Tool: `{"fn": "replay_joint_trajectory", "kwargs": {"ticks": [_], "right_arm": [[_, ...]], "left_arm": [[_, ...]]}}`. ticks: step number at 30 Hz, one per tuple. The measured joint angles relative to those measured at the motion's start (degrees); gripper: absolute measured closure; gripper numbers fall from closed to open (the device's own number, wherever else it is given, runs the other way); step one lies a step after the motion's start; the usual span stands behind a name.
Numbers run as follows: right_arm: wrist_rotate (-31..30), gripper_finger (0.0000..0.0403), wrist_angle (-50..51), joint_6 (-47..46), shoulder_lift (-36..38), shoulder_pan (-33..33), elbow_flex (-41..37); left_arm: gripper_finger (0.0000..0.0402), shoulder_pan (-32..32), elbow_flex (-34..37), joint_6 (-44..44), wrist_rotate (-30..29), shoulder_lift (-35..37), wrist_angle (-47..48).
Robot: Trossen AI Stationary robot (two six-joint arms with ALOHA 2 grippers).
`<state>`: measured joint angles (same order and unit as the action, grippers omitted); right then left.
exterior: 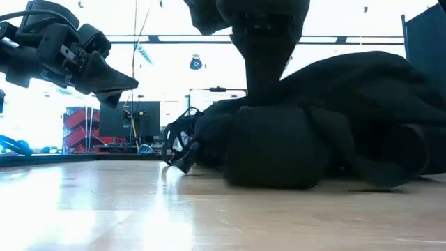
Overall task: Unpack backpack
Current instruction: Open the black backpack
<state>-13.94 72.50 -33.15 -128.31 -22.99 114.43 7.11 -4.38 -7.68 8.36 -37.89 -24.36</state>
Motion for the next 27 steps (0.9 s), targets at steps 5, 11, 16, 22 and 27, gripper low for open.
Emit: {"fn": "replay_joint_trajectory", "kwargs": {"ticks": [5,11,16,22,27], "right_arm": [[2.15,0.0390,7.58,-8.05,0.00,-4.23,0.00],[4.42,0.0397,18.20,-21.35,0.00,-10.46,-0.02],[0.31,0.0394,16.01,-22.37,0.04,-13.44,-0.02],[-2.13,0.0379,16.09,-22.51,0.11,-12.84,-0.02],[-2.39,0.0355,16.06,-22.37,0.17,-11.41,0.00]], "left_arm": [[0.0401,0.00,0.00,-0.21,0.10,0.00,0.22],[0.0401,-0.15,0.00,-0.01,0.84,-0.02,2.68],[0.0401,-2.46,0.00,-0.02,0.14,-2.15,-0.91],[0.0401,-6.87,-3.52,1.39,-6.46,-8.93,-2.82],[0.0401,-10.64,-10.42,4.95,-14.94,-18.71,0.88]]}}
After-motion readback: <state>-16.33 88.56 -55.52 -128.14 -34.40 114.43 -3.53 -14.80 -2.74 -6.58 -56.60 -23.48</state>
